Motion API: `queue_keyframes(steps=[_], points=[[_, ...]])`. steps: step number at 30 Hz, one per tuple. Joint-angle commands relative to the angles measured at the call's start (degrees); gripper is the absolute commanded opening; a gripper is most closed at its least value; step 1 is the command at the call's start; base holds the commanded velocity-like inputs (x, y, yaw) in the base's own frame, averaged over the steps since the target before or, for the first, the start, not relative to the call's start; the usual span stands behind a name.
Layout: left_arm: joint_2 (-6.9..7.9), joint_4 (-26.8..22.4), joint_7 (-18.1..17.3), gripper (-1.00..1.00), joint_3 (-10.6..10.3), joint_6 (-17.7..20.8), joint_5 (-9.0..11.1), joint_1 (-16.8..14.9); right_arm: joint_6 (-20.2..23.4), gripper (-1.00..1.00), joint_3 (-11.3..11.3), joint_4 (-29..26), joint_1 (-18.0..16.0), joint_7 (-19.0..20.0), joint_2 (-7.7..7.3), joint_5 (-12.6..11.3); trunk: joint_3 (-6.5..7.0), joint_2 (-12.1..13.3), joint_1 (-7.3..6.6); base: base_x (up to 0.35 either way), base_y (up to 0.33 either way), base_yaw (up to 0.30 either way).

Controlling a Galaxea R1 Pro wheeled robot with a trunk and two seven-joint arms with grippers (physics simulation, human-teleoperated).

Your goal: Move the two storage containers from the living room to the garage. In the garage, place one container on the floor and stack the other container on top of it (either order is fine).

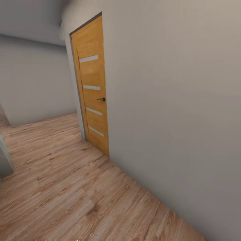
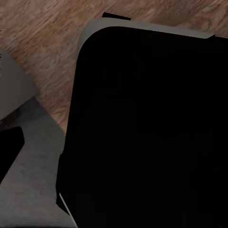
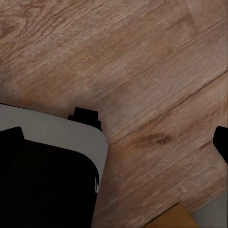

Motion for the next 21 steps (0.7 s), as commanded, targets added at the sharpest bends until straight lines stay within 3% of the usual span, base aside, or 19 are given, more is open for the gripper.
queue_keyframes(steps=[1,10,21], points=[[-0.02,-0.05,0.05,1.00,0.18,-0.08,0.23,0.01,-0.35,1.00,0.49,0.18,-0.06,-0.02,0.02,-0.55,-0.05,-0.03,0.00,0.000,0.000,0.281],[-0.03,-0.06,0.05,1.00,0.17,-0.06,0.23,0.01,-0.30,1.00,0.49,0.18,-0.06,-0.02,0.02,-0.55,-0.05,-0.03,0.00,0.014,0.000,0.275],[-0.03,-0.05,0.05,1.00,0.15,-0.03,0.28,0.01,-0.37,1.00,0.96,0.18,-0.06,-0.19,-0.07,0.02,-0.05,-0.03,0.00,0.278,0.000,0.041]])
